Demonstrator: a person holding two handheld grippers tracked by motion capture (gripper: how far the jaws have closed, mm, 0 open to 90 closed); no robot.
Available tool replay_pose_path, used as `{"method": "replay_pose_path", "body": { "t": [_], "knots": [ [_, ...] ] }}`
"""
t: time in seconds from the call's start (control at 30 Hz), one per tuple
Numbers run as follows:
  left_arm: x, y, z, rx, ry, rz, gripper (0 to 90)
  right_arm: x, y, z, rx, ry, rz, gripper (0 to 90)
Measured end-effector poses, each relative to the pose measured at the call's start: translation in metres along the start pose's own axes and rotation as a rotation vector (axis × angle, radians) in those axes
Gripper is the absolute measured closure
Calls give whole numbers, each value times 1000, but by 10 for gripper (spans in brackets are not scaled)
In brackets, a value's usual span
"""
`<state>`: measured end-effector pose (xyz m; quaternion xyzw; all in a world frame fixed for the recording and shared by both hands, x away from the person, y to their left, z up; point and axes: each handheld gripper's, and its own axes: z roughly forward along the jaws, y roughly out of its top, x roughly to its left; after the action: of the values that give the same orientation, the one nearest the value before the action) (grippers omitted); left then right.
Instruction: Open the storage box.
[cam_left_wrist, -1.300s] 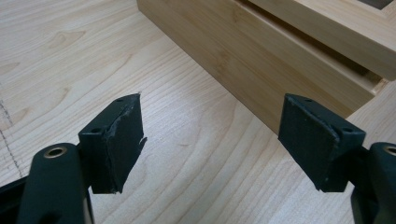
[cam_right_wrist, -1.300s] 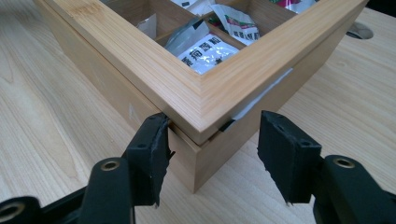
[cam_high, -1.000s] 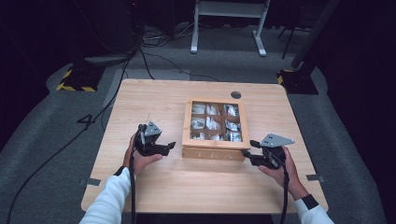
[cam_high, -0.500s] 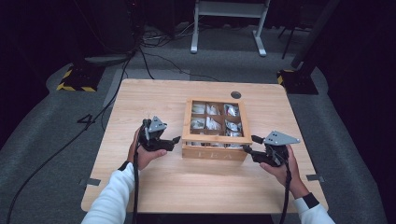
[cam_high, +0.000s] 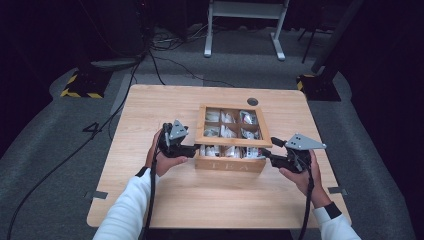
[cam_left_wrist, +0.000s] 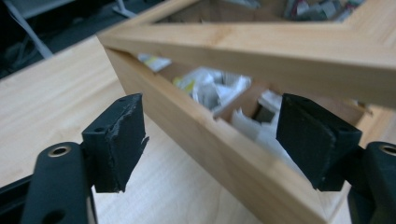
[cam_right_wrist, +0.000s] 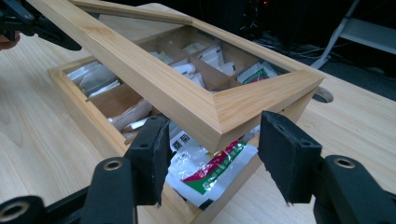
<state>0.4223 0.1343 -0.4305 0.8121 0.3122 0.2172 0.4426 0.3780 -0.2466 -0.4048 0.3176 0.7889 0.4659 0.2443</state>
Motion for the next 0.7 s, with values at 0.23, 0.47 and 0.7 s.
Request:
{"method": "replay_pose_path", "body": {
  "t": [0.23,0.47,0.7],
  "knots": [
    [-2,10,2,-49,27,18,263,-1,8,0,-8,-16,0,441],
    [-4,20,-2,-89,45,65,290,-3,14,0,-18,-25,8,444],
    [-5,29,-4,-102,34,104,314,-5,20,-1,-32,-27,14,448]
  ]
}}
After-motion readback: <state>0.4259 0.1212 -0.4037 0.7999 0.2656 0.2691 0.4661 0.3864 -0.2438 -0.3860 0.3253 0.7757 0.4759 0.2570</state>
